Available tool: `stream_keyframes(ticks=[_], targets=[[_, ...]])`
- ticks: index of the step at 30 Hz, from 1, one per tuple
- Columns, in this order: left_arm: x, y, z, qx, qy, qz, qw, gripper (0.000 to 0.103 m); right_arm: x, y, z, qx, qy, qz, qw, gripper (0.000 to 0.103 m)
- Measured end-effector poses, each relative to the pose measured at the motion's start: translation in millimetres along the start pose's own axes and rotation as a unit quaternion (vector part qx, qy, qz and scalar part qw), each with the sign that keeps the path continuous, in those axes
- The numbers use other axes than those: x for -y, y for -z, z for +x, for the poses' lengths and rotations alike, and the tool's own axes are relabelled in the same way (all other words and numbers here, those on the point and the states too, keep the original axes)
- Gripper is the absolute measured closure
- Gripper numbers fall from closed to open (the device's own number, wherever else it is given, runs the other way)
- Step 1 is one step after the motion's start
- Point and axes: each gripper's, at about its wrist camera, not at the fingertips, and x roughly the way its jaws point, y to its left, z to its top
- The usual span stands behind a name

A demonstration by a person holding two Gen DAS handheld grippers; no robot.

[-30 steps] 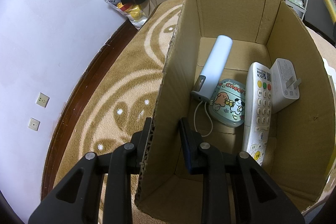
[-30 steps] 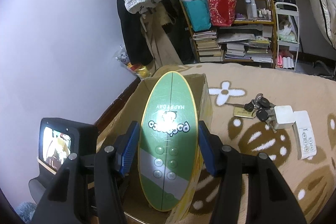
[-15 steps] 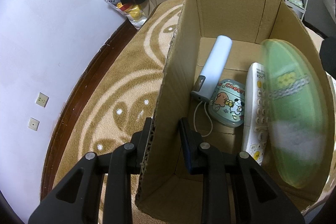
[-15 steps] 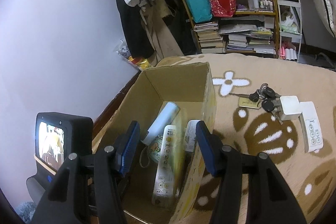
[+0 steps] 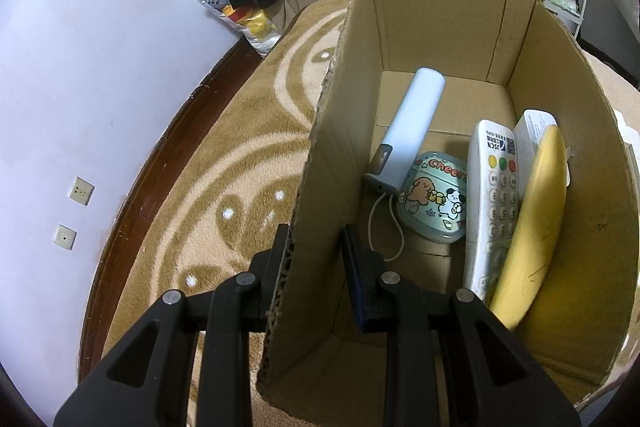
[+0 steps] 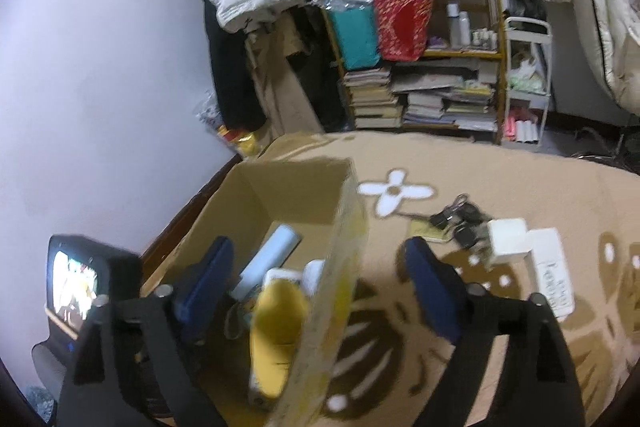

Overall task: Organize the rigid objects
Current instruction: 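Lower the green remote into the box beside the white remote and release, then return the right tool to the rug and grasp the white Midea remote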

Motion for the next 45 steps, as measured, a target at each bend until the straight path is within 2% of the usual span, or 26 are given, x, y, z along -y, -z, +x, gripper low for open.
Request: stream_keyframes(ticks=[3,18,27,30,34,40,43,44,45], targets=[[-1,0,0,-0.001,0.002,0.0,1.0,0.078,12,-4,0,0.004,0.024,0.002,1.0,0.0],[-2,0,0,-0.001,0.001,0.001,1.0,0.078,83,-5,21,-0.014,0.137,0.01,0.99,0.0],[-1,-1,1,-0.001,0.003,0.0,1.0,0.078,131,-3,31,-0.027,0.175,0.049,0.983,0.0],[-2,-1,1,-0.001,0.003,0.0,1.0,0.078,145,6,33,-0.02,0.178,0.062,0.982,0.0],[-1,-1,1,-0.001,0.003,0.0,1.0,0.078,159,15,41,-0.031,0.189,0.072,0.979,0.0],[-1,-1,2,-0.002,0.003,0.0,1.0,0.078,180,26,52,-0.055,0.204,0.088,0.974,0.013],[-1,-1,2,-0.001,0.003,0.001,1.0,0.078,187,30,56,-0.062,0.211,0.093,0.971,0.025],[-1,-1,2,-0.002,0.003,0.001,1.0,0.078,188,31,56,-0.062,0.214,0.091,0.971,0.032],[-1,-1,2,-0.002,0.003,0.001,1.0,0.078,188,31,57,-0.064,0.218,0.089,0.97,0.032]])
